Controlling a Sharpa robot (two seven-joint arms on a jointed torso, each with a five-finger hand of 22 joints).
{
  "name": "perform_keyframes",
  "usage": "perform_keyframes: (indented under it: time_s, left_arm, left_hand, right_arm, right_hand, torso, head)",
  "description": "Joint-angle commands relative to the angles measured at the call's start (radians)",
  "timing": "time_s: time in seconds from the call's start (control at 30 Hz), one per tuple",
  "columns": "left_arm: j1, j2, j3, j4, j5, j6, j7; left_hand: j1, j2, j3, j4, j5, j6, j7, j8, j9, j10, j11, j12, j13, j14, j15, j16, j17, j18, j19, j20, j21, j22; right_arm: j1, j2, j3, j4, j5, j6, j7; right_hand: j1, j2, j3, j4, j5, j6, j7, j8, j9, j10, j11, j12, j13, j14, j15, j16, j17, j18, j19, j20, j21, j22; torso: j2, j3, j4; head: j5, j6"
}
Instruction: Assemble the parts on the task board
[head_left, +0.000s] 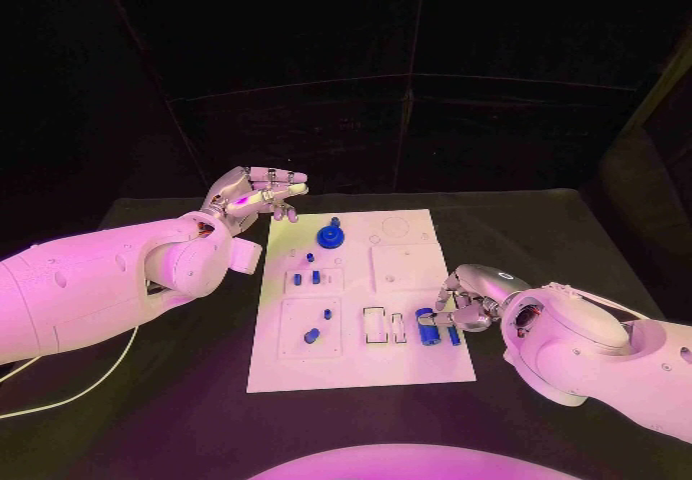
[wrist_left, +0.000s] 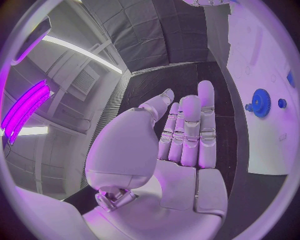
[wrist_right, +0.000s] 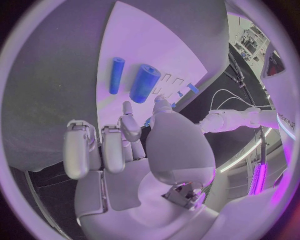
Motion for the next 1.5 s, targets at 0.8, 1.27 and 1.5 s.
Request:
perform_keyframes:
  time_s: [0.8,1.27,1.5]
  left_arm:
    - [0.001,-0.006,0.001,-0.001,0.002,0.015,0.003]
    - [0.001,-0.01,0.001,0.002,0.002,0.018,0.002]
    - [0.001,-0.006,0.001,0.002,0.002,0.02,0.002]
  left_hand:
    - [-0.004,0.011,-0.01,0.001,0.004,-0.007,0.002,0.003,-0.001,-0.009,0.004,0.009,-0.002,-0.007,0.003,-0.003,-0.001,0.014,0.005,0.001,-0.005,-0.003]
    - [-0.004,0.011,-0.01,0.001,0.004,-0.007,0.002,0.003,-0.001,-0.009,0.004,0.009,-0.002,-0.007,0.003,-0.003,-0.001,0.014,0.005,0.001,-0.005,-0.003]
    - [-0.005,0.011,-0.012,0.003,0.004,-0.008,0.002,0.004,-0.001,-0.01,0.004,0.009,-0.002,-0.008,0.003,-0.002,-0.001,0.014,0.005,0.002,-0.006,-0.004]
  right_arm:
    - [-0.029,0.06,-0.001,-0.045,-0.055,0.129,-0.045]
    - [-0.038,0.055,-0.001,-0.023,-0.079,0.014,-0.036]
    - [-0.037,0.039,0.0,0.026,-0.076,-0.124,-0.002]
  right_hand:
    - [0.081,0.034,-0.005,-0.021,0.021,0.003,-0.015,0.067,0.019,0.02,-0.011,0.023,0.054,0.06,-0.004,0.012,0.027,-0.01,0.015,-0.008,0.011,0.139]
    - [0.117,0.064,-0.016,-0.018,0.1,0.034,-0.03,0.108,0.04,0.062,-0.024,0.071,0.122,0.065,-0.014,0.023,0.052,-0.015,0.031,-0.016,0.025,0.158]
    - [0.106,0.09,-0.03,-0.009,0.141,0.054,-0.043,0.125,0.057,0.092,-0.035,0.106,0.168,0.068,-0.023,0.031,0.069,-0.021,0.05,-0.025,0.042,0.18]
  torso:
    - [0.0,-0.0011,-0.0005]
    - [-0.002,-0.0003,-0.0025]
    - [-0.001,-0.0016,0.0034]
  head:
    - [0.004,-0.005]
    - [0.005,-0.004]
    - [-0.002,0.004]
